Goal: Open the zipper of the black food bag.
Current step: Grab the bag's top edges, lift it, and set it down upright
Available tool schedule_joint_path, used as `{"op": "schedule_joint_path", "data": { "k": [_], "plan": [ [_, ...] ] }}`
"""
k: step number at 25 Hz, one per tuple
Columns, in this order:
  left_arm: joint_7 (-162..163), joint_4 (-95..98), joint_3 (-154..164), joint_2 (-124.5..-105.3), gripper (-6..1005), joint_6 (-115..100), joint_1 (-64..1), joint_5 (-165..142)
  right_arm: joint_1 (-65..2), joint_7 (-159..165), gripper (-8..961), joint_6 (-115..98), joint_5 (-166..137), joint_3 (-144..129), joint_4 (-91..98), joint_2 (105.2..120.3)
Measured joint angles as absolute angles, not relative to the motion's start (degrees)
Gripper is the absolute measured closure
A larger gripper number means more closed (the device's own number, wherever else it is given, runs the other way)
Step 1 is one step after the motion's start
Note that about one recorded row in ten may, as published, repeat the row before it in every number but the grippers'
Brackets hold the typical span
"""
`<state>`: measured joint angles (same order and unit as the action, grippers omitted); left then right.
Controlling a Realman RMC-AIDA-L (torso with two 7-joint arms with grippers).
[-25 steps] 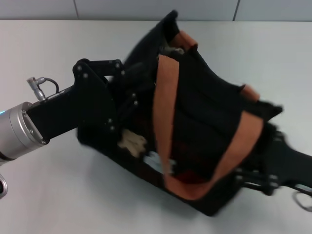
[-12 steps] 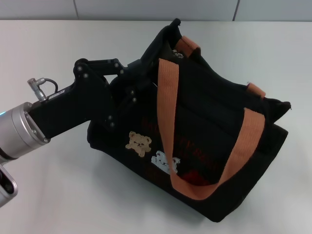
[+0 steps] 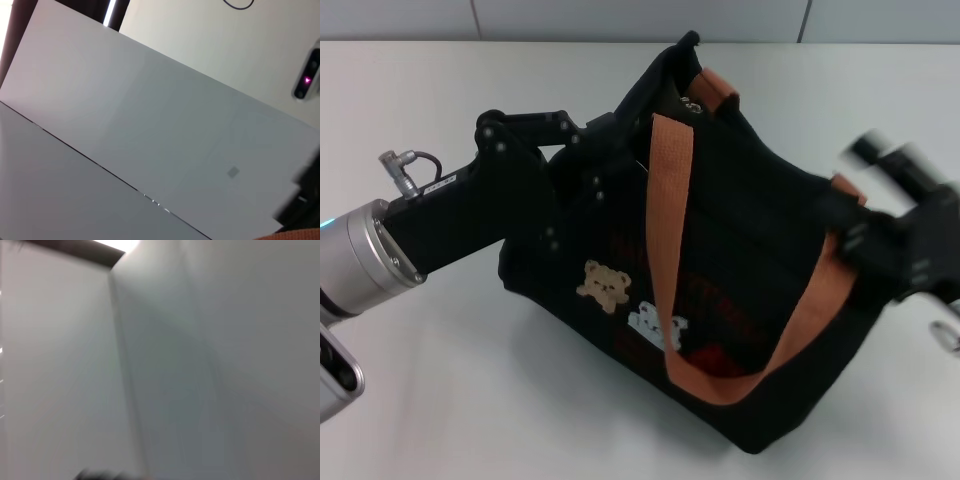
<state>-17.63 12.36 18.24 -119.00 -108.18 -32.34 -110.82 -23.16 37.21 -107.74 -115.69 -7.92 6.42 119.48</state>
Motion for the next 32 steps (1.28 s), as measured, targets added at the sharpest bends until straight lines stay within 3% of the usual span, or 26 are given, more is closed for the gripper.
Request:
{"op": "schedule_joint_path", "data": {
  "k": [10, 14, 18, 32],
  "plan": [
    [-20.0, 12.1, 18.7, -119.01, 819, -108.9, -34.5, -110.3, -25.4, 40.4, 177, -101.6, -125.5, -20.9, 11.3, 119.44],
    [-20.8, 11.1, 18.9, -119.12, 871, -109.9, -35.1, -110.6, -25.9, 41.4, 177, -98.1, -125.4, -21.4, 10.8, 119.63],
    [-20.5, 10.6, 18.4, -119.05, 1001, -109.8, -34.5, -110.4, -26.2, 40.6, 177, -98.0, -125.2, -21.0, 10.3, 119.69],
    [10.6, 10.2, 5.1, -118.41, 1000, -103.8, -17.8, -108.3, -19.4, 40.3, 178, -113.1, -108.8, -20.0, 14.4, 119.13]
  ]
}}
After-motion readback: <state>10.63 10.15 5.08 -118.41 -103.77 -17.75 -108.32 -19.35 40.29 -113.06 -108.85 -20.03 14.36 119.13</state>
